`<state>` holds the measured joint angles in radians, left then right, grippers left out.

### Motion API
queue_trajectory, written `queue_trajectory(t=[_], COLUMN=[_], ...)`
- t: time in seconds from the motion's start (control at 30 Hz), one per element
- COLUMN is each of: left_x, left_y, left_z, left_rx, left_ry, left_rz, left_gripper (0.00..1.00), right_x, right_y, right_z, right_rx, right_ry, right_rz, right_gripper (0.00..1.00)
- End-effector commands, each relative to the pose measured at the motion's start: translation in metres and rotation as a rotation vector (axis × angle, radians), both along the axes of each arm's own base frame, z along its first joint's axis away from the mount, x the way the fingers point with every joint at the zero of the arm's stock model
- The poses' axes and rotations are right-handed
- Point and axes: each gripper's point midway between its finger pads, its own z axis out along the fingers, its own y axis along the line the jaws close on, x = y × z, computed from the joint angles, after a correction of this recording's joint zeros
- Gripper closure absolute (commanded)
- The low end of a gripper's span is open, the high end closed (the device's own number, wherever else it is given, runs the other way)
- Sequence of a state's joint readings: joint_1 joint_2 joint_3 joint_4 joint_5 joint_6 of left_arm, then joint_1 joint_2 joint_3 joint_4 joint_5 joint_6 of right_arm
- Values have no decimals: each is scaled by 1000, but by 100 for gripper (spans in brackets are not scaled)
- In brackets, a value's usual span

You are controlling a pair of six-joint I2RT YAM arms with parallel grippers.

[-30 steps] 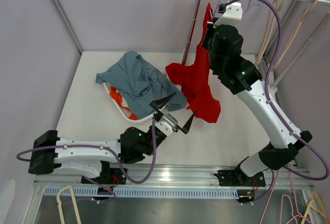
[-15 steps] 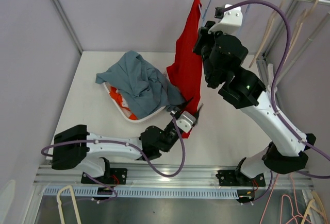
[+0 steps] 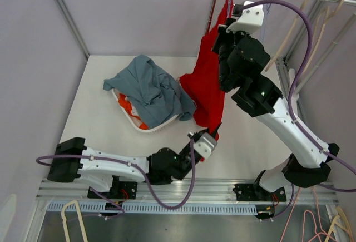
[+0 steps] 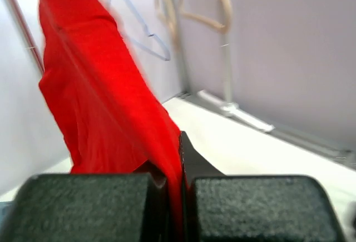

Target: Remove the t-shirt from the hanger

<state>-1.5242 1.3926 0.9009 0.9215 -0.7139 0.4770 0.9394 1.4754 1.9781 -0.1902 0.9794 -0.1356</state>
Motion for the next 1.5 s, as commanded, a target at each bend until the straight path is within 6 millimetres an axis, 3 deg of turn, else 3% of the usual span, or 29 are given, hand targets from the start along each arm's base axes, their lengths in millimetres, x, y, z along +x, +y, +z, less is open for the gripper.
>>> queue_trajectory(t=[0.0,0.07,0.13,0.23,0.3,0.37,0.43,0.67,0.8,0.93,1.07,1.13,1.3,1.37,1.4,1.47], left_x=[-44,-69,-87,-105,-115,-117,-120,-100,-91,-96,-90,-88,-80,-70,-66,-50], left_y=[11,6,10,12,-3,-3,-2,23,35,45,67,83,87,90,89,93], left_z=[16,3,12,11,4,-9,-13,8,1,-15,-7,8,15,15,14,12], left_rx=[-93,-65,-102,-119,-76,-140,-146,-161,-164,-159,-198,-254,-219,-208,-220,-184], left_ry=[20,24,-18,-76,-75,55,73,30,39,68,90,104,95,100,115,107], left_rz=[-53,-52,-32,47,69,52,38,72,76,40,36,15,11,38,36,50], left_gripper=[99,99,99,99,99,99,99,99,99,99,99,99,99,89,69,63], right_x=[6,19,26,32,44,51,58,89,92,103,114,115,112,106,99,92], right_y=[-27,-27,-26,-31,-30,-34,-38,-60,-66,-74,-83,-82,-81,-79,-80,-74], right_z=[46,49,56,65,62,63,60,42,49,53,41,40,36,37,38,38], right_rx=[82,66,65,65,54,49,40,37,50,29,23,35,50,96,109,136], right_ry=[-124,-132,-143,-157,-154,-156,-148,-116,-136,-145,-113,-113,-85,-84,-84,-90], right_rz=[-85,-101,-104,-108,-111,-122,-139,-171,-160,-181,-193,-180,-148,-116,-99,-59], right_gripper=[100,100,100,100,100,100,100,100,100,100,100,100,100,100,100,100])
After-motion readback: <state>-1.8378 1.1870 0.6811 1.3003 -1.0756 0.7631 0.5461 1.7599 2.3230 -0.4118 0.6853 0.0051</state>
